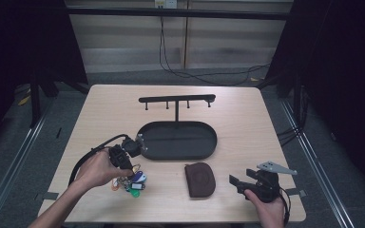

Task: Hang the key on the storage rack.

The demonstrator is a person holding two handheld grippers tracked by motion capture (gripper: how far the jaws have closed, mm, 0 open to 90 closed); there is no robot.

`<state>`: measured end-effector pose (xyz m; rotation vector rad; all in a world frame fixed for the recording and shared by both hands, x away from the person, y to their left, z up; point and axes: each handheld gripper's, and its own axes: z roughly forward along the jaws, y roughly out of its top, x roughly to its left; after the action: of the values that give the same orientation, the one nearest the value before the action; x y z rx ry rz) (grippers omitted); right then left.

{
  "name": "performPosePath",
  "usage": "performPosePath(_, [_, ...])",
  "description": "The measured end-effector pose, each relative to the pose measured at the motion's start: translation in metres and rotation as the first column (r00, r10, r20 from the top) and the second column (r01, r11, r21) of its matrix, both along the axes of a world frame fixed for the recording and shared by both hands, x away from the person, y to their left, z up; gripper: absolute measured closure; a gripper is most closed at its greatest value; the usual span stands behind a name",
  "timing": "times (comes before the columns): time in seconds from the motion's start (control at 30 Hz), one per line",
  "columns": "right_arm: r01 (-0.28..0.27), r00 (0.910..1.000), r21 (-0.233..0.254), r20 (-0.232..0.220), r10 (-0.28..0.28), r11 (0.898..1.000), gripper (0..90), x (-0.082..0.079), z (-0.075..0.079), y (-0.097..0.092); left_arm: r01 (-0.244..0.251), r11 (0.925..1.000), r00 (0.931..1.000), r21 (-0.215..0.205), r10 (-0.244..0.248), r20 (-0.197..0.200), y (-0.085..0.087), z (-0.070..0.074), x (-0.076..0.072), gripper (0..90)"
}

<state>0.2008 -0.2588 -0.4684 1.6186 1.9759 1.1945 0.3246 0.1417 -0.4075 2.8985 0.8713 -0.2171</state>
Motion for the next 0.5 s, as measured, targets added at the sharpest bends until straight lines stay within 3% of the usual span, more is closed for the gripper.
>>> performPosePath(0.07, [0.003, 1.0, -0.002, 0.005, -0.003, 1.0, 22.2, 0.0, 0.0, 0.0, -0.005, 0.9997, 0.9991, 0.024, 0.004, 0.043, 0.002, 0.007, 0.001, 87.5])
performPosePath(0.2, [0.002, 1.0, -0.002, 0.001, -0.002, 1.0, 22.2, 0.0, 0.0, 0.0, -0.004, 0.9989, 0.9982, 0.046, 0.001, 0.06, 0.003, 0.015, 0.003, 87.7])
performPosePath(0.5, [0.006, 1.0, 0.0, 0.0, -0.006, 1.0, 22.2, 0.001, 0.0, 0.0, -0.05, 0.9986, 0.9941, 0.015, 0.048, 0.097, 0.01, 0.038, 0.011, 88.0])
